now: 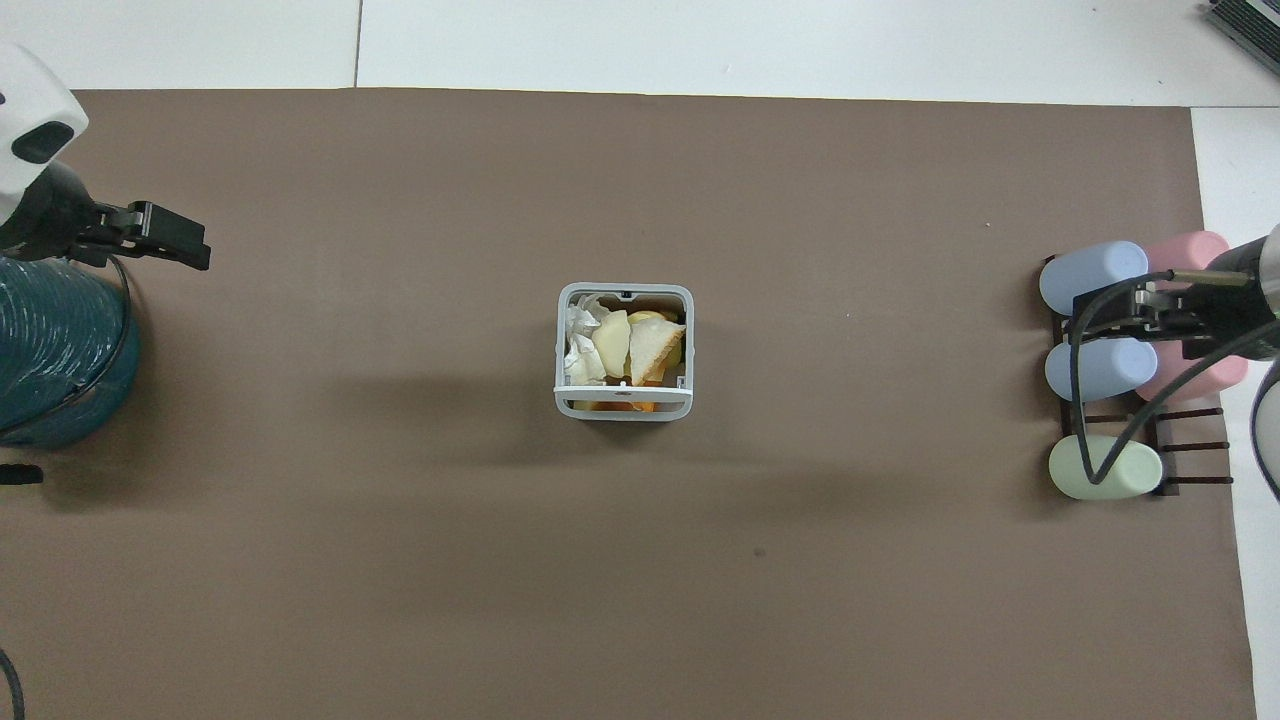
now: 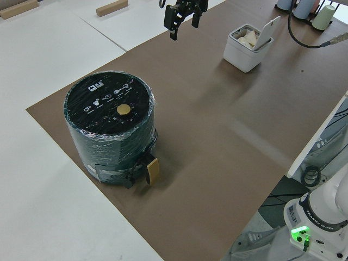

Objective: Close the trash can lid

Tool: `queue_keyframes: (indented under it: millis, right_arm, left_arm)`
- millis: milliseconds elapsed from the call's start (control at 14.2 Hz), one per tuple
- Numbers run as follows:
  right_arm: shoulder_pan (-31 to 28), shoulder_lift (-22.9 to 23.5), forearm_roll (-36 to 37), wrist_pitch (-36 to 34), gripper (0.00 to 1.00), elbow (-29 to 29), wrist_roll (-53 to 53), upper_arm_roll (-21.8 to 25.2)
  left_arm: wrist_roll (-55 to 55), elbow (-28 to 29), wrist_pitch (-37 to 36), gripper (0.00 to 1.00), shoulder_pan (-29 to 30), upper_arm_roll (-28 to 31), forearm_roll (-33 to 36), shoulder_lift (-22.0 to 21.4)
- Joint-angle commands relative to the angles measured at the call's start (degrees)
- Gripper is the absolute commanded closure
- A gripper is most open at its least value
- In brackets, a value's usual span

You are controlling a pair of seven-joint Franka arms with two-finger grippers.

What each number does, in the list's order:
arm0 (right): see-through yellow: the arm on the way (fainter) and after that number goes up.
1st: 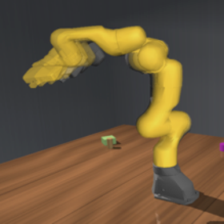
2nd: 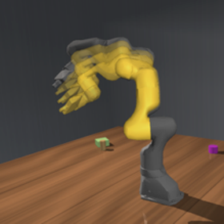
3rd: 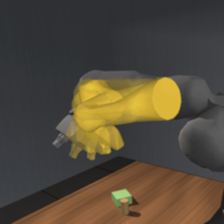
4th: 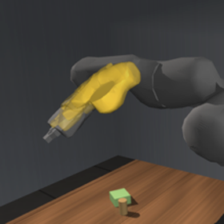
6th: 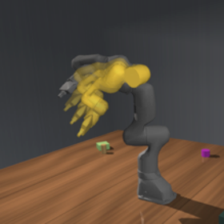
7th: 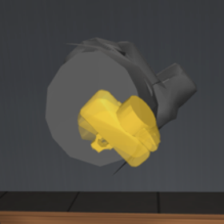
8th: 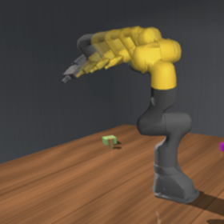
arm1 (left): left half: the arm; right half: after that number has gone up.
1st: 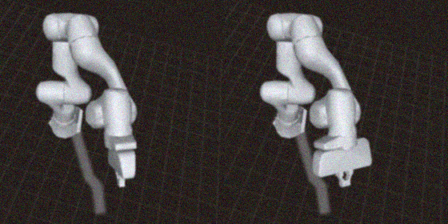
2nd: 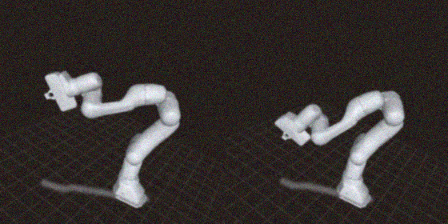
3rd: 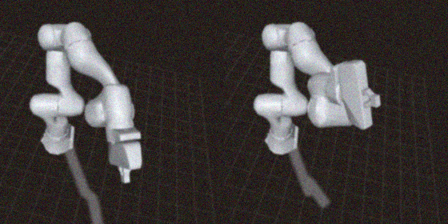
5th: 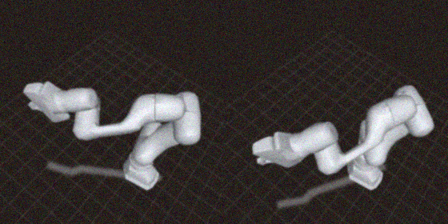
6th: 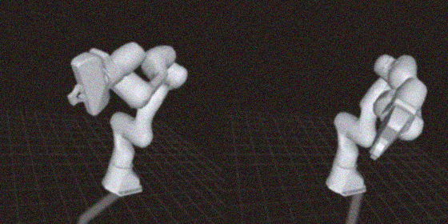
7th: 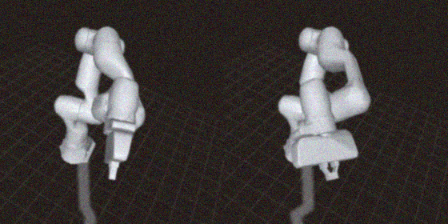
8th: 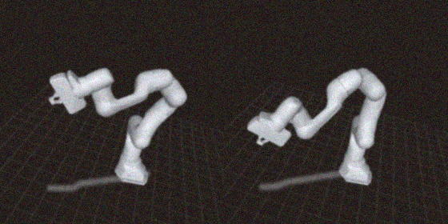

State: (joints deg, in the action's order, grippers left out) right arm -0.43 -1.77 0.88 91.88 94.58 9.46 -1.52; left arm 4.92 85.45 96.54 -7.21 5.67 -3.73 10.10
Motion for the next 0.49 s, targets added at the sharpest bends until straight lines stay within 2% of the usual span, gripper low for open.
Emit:
queue_keyframes:
  millis: [0,211,421]
  right_arm:
    - [-0.9,-0.4,-0.4,-0.6,0.0,0.4,-1.1,-0.6]
    - [-0.9,-0.4,-0.4,-0.6,0.0,0.4,-1.1,-0.6]
    - [-0.9,-0.4,-0.4,-0.5,0.0,0.4,-1.1,-0.6]
  left_arm:
    - [-0.1,3.7,1.0,0.0,-1.3,0.2,-0.5,-2.7]
    - [-0.4,3.9,1.4,0.0,-1.3,0.0,-0.5,-2.8]
    - [-0.7,6.3,2.5,0.0,-6.0,-0.1,-0.5,-3.9]
